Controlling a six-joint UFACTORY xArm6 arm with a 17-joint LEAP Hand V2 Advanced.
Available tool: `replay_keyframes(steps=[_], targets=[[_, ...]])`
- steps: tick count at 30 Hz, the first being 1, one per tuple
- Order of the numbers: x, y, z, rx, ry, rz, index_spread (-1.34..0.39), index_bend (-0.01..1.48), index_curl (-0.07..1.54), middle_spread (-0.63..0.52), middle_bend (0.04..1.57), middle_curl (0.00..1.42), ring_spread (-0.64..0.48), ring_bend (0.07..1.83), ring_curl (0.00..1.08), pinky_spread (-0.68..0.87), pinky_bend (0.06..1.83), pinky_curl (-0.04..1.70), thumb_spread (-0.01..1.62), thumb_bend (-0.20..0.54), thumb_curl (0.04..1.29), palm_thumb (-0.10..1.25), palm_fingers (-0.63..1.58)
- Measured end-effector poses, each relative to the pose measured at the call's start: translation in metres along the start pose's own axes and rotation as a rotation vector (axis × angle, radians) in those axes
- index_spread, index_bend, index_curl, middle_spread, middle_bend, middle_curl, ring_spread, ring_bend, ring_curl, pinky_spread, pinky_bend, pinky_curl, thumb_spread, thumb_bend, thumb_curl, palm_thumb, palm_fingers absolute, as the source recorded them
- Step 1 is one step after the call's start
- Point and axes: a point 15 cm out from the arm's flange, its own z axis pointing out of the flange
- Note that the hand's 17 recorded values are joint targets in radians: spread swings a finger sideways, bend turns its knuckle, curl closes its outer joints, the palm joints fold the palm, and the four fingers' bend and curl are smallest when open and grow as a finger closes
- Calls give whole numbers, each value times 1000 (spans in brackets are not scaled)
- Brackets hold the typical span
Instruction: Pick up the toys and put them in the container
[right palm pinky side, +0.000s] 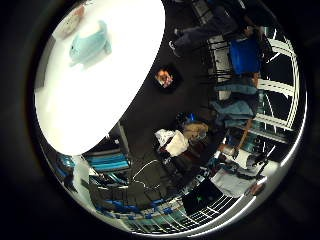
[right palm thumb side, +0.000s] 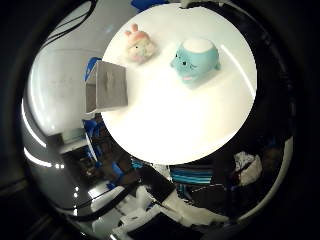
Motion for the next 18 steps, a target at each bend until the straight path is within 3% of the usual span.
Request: replay_keyframes(steps=[6,18], targets=[[-15,-43,21,56,26,-32,-351,164,286,75,188,298,240,249,265,440,434,311,984,-28,287,382,71],[-62,-66,91,-43,-15,-59,-347,165,286,75,187,301,229,260,266,442,442,306,984,-29,288,376,71]])
